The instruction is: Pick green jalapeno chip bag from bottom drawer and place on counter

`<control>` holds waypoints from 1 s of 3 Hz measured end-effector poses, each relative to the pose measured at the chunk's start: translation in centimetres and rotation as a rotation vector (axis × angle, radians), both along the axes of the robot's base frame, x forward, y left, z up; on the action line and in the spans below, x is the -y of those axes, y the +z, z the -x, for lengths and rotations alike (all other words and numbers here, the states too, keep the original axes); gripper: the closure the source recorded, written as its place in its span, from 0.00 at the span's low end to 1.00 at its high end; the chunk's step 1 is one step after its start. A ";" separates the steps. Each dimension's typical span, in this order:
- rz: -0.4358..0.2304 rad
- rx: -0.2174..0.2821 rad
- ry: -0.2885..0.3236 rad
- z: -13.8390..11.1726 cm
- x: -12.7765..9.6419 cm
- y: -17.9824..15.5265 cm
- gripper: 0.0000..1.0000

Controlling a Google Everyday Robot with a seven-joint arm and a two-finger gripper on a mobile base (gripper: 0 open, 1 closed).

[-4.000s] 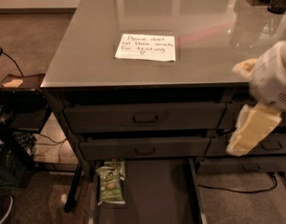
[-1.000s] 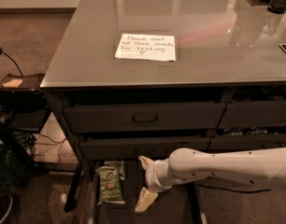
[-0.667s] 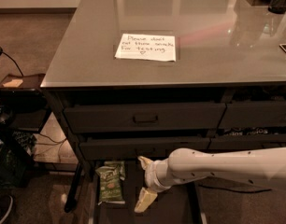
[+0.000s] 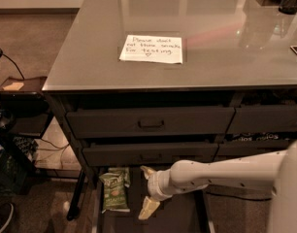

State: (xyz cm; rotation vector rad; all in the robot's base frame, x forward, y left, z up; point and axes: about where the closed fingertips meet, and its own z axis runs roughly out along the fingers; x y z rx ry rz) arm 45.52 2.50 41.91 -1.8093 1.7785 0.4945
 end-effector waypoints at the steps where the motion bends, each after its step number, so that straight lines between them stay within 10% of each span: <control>1: -0.025 0.004 0.021 -1.1 -2.0 -4.8 0.00; 3: -0.060 -0.035 -0.003 -2.2 -5.8 -14.4 0.00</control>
Offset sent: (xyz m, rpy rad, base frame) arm 0.0269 0.0603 -0.1539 0.0872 0.0387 0.0064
